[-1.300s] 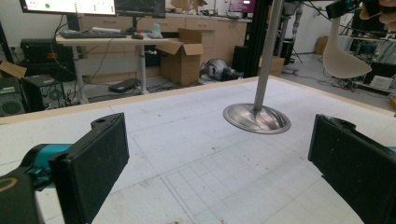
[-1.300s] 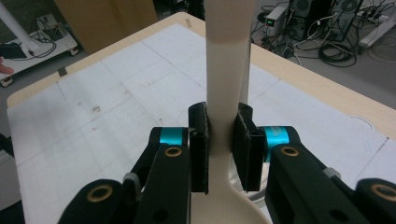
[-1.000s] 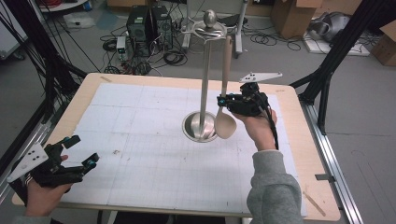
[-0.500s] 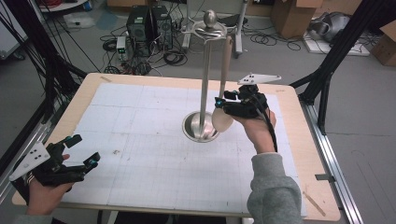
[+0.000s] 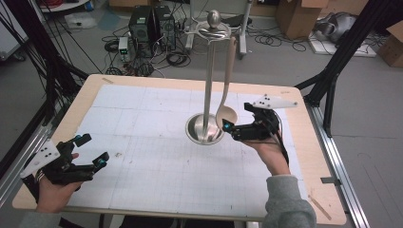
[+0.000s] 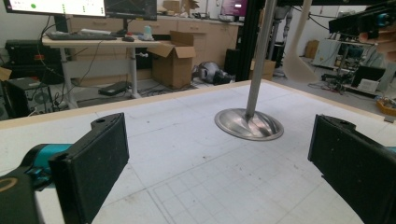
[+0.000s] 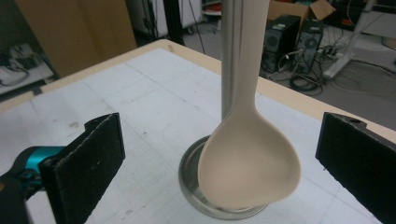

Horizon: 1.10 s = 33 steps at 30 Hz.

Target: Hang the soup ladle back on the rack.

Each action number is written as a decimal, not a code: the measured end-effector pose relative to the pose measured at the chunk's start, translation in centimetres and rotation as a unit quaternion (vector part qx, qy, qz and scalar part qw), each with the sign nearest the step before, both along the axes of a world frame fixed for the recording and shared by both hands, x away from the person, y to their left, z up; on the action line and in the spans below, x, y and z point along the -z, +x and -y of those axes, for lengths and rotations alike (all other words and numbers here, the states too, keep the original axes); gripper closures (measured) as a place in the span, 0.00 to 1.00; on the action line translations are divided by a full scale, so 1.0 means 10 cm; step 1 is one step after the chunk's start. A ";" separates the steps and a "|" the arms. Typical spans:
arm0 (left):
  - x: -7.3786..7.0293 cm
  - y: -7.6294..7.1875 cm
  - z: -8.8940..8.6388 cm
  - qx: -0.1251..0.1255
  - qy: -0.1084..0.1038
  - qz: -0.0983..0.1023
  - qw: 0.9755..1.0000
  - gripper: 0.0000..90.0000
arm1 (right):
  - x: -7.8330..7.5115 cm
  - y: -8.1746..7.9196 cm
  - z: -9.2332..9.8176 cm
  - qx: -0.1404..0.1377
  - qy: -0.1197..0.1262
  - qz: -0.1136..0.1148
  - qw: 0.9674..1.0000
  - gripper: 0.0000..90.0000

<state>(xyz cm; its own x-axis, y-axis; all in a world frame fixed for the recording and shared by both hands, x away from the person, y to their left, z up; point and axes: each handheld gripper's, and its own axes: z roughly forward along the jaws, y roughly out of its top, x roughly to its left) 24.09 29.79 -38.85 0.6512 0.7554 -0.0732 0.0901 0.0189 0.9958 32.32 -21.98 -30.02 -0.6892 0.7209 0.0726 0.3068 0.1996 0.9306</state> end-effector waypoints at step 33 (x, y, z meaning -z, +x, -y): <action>-0.01 0.11 0.19 0.017 -0.001 0.009 1.000 0.06 | 0.59 -0.86 1.11 0.034 0.069 0.101 0.992 0.00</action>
<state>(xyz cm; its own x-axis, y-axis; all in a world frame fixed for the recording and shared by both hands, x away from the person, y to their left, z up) 25.20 27.92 -38.71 0.6783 0.7322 -0.0623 0.0718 0.0183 0.9972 23.73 -33.11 -35.88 -0.6496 0.7592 0.0391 0.1188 0.0506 0.9916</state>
